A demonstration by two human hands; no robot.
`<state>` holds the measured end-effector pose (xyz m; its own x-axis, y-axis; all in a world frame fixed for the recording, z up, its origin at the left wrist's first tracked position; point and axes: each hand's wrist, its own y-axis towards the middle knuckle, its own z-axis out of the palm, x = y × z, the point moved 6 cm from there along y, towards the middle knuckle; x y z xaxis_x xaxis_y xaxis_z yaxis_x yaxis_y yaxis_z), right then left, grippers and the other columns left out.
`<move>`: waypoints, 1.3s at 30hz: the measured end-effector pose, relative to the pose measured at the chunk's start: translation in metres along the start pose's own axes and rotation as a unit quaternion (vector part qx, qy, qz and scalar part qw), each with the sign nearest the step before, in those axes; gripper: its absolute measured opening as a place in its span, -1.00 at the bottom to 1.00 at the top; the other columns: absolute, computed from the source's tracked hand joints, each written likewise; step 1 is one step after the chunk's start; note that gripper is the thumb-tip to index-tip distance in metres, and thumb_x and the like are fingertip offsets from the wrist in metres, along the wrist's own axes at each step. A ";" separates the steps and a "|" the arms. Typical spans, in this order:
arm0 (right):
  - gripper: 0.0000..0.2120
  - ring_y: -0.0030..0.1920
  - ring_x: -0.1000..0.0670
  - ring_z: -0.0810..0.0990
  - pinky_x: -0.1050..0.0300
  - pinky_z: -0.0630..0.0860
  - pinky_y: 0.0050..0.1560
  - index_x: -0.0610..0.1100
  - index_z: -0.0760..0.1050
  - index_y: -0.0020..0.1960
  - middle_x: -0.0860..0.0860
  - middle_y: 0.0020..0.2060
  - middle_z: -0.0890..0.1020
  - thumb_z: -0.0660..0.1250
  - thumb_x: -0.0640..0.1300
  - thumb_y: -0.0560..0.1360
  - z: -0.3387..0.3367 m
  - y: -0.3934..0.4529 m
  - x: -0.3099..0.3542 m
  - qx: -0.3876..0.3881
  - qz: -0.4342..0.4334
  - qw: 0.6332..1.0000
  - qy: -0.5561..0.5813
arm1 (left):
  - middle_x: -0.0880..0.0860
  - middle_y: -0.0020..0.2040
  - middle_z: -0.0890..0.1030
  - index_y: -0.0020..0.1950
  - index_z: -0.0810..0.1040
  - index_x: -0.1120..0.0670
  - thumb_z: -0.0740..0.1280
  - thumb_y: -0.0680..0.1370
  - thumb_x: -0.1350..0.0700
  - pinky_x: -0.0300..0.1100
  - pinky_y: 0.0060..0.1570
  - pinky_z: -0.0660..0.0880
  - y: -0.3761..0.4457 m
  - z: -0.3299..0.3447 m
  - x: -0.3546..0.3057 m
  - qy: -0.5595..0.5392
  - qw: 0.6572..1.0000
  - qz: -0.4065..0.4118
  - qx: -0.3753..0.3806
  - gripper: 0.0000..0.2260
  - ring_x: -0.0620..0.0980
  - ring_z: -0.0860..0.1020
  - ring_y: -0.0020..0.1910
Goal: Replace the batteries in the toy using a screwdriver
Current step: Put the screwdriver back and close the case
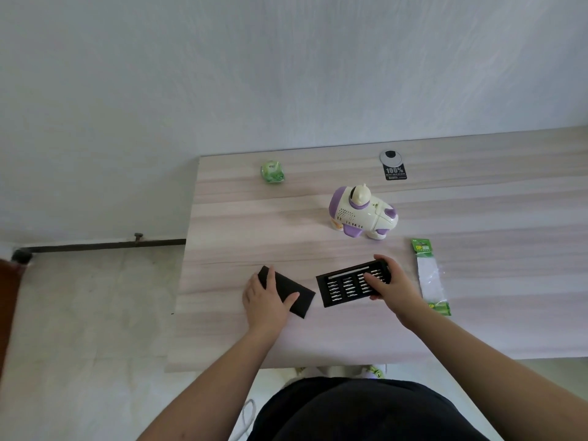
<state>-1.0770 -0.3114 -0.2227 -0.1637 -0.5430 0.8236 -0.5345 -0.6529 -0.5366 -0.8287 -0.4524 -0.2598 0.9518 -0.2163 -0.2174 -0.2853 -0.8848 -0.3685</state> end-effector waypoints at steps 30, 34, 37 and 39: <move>-0.58 -0.14 -0.09 0.66 -0.05 0.63 -0.03 -0.05 0.34 0.36 0.08 -0.05 0.56 0.35 -0.15 0.54 -0.068 0.001 0.034 -0.037 -0.040 0.998 -0.014 | -0.01 0.08 0.47 0.36 0.45 -0.06 0.30 0.35 -0.37 -0.07 0.03 0.43 -0.043 -0.054 -0.103 0.033 0.952 0.296 -0.070 -0.34 0.02 0.46 0.07; -0.59 -0.22 -0.06 0.65 -0.18 0.61 -0.01 -0.02 0.36 0.34 0.10 -0.08 0.57 0.36 -0.15 0.53 -0.082 0.001 0.044 -0.040 -0.064 0.997 -0.008 | -0.05 0.13 0.53 0.34 0.44 -0.10 0.30 0.35 -0.35 -0.03 0.04 0.45 -0.046 -0.081 -0.124 0.028 0.938 0.321 -0.128 -0.37 0.02 0.51 0.09; -0.59 -0.19 -0.03 0.64 -0.08 0.64 -0.07 -0.06 0.36 0.35 0.04 -0.04 0.57 0.35 -0.17 0.54 -0.091 -0.001 0.051 -0.036 -0.074 0.997 0.007 | -0.11 0.15 0.56 0.34 0.45 -0.13 0.30 0.32 -0.35 -0.05 0.03 0.43 -0.044 -0.099 -0.133 0.018 0.932 0.326 -0.155 -0.37 -0.01 0.51 0.13; -0.59 -0.15 -0.01 0.64 0.05 0.64 -0.15 -0.07 0.36 0.36 -0.01 0.02 0.57 0.34 -0.18 0.54 -0.095 -0.002 0.056 -0.032 -0.081 0.996 0.016 | -0.13 0.15 0.55 0.33 0.45 -0.14 0.31 0.31 -0.35 -0.05 0.02 0.42 -0.045 -0.103 -0.141 0.033 0.926 0.341 -0.155 -0.37 -0.02 0.52 0.12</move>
<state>-1.1637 -0.2899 -0.1580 -0.0963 -0.4147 0.9048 -0.6074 -0.6957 -0.3835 -0.9385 -0.4244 -0.1193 0.5691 -0.7853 -0.2438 -0.7871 -0.6061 0.1147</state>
